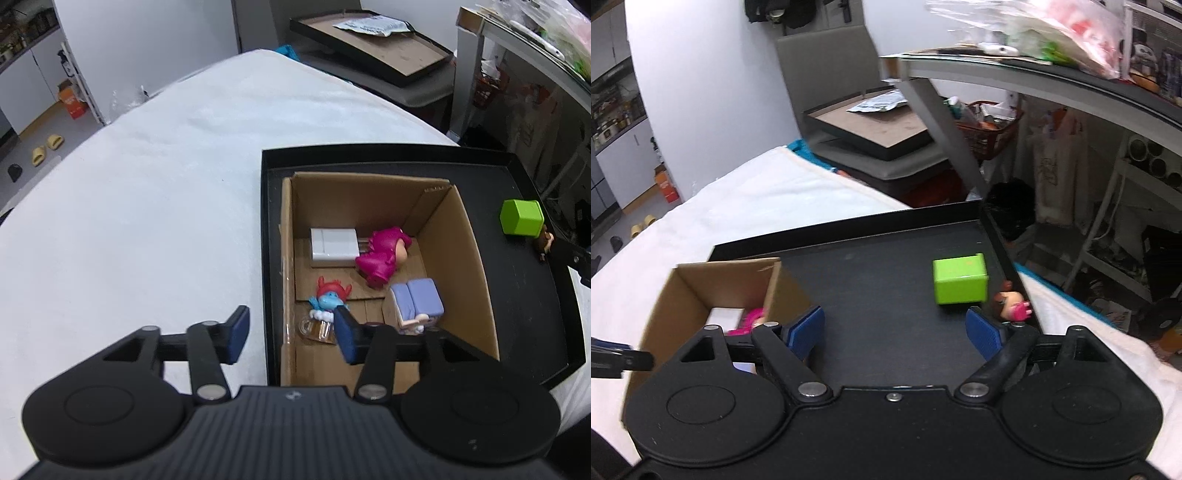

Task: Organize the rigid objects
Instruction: 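Move the right gripper to the small brown-and-pink figurine and grasp it, then carry the brown-and-pink figurine with the right gripper over the box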

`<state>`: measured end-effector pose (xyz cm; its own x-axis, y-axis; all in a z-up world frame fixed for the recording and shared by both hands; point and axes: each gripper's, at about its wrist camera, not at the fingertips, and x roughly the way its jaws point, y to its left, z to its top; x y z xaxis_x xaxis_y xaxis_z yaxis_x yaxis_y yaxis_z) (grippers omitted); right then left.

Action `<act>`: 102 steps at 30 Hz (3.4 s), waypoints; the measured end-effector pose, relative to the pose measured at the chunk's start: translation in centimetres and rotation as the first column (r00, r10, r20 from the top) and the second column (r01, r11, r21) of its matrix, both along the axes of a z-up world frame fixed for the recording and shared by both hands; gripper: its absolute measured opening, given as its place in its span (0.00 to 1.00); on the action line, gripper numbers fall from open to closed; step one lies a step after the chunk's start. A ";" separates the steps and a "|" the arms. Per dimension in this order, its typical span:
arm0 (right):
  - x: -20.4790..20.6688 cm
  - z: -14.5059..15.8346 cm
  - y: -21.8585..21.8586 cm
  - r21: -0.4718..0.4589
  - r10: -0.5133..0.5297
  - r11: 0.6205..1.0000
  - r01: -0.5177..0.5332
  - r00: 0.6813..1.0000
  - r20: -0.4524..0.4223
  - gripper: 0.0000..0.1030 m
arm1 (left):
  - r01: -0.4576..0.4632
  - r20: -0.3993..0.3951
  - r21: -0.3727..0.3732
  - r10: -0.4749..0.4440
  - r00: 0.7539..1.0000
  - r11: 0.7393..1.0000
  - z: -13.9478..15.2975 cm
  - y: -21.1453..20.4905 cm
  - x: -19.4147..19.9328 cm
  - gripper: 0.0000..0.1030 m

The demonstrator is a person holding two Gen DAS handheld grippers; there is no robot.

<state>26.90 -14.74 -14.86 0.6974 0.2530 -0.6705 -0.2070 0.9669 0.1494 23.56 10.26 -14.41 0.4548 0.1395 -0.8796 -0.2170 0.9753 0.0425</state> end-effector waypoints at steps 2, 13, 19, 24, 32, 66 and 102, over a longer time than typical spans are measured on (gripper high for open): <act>0.4 -0.5 -0.9 0.003 -0.010 1.000 0.010 1.000 0.001 0.83 | -0.004 0.000 0.005 0.004 1.000 1.000 0.1 -0.2 0.1 0.53; 2.3 -4.1 -5.9 0.052 -0.035 0.998 0.033 0.999 0.029 0.80 | -0.007 -0.016 0.084 0.009 1.000 0.996 0.8 -2.1 0.6 0.67; 2.8 -4.9 -6.7 0.092 -0.041 0.995 0.037 0.998 0.045 0.70 | -0.043 -0.027 0.096 0.046 0.999 0.994 1.2 -2.3 0.7 0.68; 3.6 -5.9 -7.0 0.039 -0.063 0.997 0.061 0.996 0.060 0.57 | -0.052 -0.030 0.115 0.055 0.998 0.992 1.6 -3.3 1.4 0.68; 5.7 -7.7 -7.7 0.043 -0.060 0.997 0.058 0.997 0.053 0.43 | -0.051 -0.068 0.178 0.064 0.996 0.983 1.4 -4.7 2.3 0.68; 5.0 -7.6 -7.6 -0.023 -0.017 1.000 0.018 0.999 0.051 0.26 | -0.144 -0.006 0.116 0.146 0.989 0.983 2.6 -5.3 4.3 0.68; -1.8 1.3 3.5 -0.109 0.084 0.992 -0.070 0.987 0.138 0.26 | -0.068 -0.003 -0.062 0.068 0.998 0.996 -0.7 1.7 1.4 0.63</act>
